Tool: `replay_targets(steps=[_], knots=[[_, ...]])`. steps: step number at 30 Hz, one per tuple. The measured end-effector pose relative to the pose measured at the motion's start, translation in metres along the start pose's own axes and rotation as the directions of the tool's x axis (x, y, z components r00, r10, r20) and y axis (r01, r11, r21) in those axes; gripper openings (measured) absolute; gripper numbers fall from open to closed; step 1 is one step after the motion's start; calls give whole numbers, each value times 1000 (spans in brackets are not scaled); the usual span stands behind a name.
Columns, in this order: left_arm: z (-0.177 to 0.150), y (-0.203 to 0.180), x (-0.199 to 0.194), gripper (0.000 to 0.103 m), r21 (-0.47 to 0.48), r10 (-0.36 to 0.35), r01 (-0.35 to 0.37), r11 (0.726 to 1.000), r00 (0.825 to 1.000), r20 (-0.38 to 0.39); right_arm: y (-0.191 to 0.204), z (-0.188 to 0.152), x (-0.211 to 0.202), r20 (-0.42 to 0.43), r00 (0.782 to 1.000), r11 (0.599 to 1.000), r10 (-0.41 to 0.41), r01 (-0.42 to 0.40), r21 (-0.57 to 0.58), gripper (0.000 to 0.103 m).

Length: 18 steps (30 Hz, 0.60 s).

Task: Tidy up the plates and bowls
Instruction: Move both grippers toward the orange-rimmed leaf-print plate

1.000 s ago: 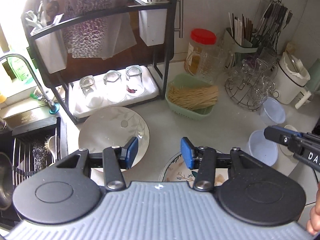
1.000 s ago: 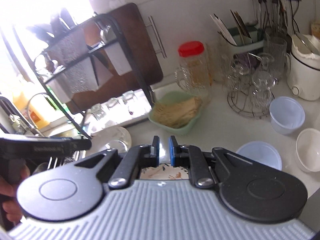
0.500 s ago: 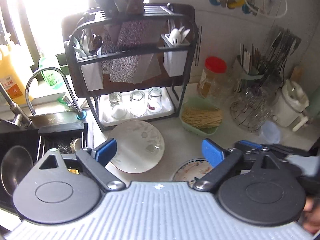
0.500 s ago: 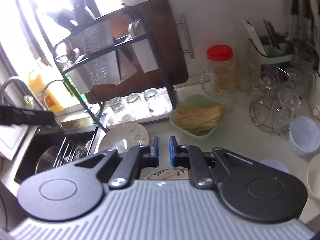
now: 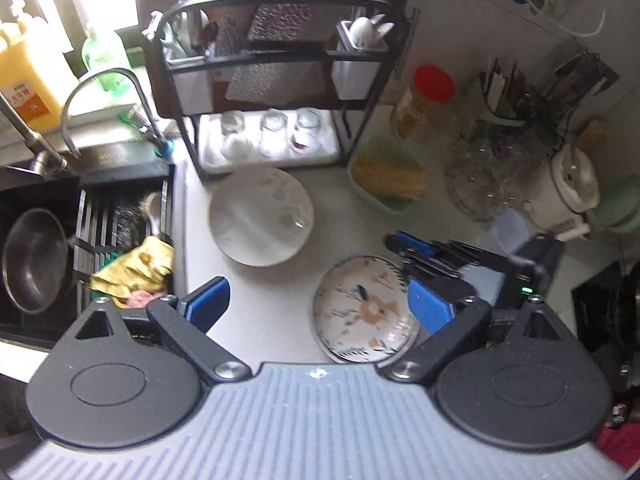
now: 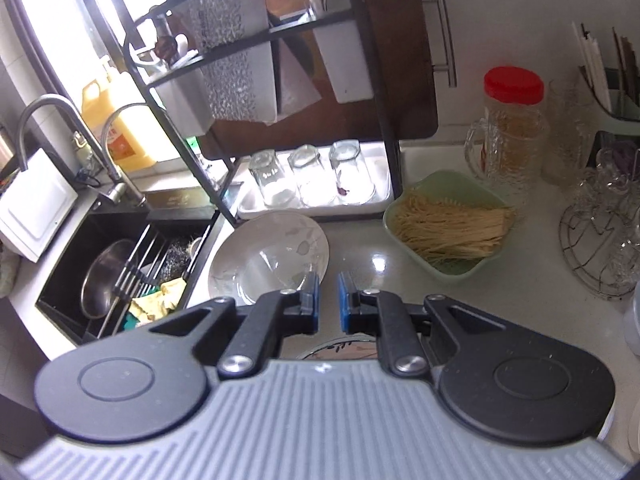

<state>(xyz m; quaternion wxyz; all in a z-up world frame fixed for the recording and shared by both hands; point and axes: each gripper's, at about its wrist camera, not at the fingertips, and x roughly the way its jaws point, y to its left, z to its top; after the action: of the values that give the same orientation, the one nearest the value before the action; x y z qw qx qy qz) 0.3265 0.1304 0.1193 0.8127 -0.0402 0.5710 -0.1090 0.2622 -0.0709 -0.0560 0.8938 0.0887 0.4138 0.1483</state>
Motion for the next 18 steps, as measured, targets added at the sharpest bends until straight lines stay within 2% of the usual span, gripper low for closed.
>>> replay_targets(steps=[4, 7, 12, 15, 18], knots=[[5, -2, -10, 98, -33, -39, 39, 999, 999, 16, 1, 3, 9, -12, 1000, 1000, -2, 2, -3, 14], [7, -4, -11, 98, -43, -64, 63, 997, 998, -5, 1, 4, 12, -21, 1000, 1000, 0, 0, 2, 14], [11, 3, -5, 98, -83, -77, 73, 994, 996, -44, 1, 5, 14, -27, 1000, 1000, -6, 6, 8, 14], [14, 9, -9, 98, -102, -66, 64, 993, 998, -19, 2, 6, 13, -24, 1000, 1000, -9, 10, 16, 14], [16, 16, -10, 98, -120, -67, 63, 991, 997, -27, 2, 4, 15, -29, 999, 1000, -15, 16, 22, 14]])
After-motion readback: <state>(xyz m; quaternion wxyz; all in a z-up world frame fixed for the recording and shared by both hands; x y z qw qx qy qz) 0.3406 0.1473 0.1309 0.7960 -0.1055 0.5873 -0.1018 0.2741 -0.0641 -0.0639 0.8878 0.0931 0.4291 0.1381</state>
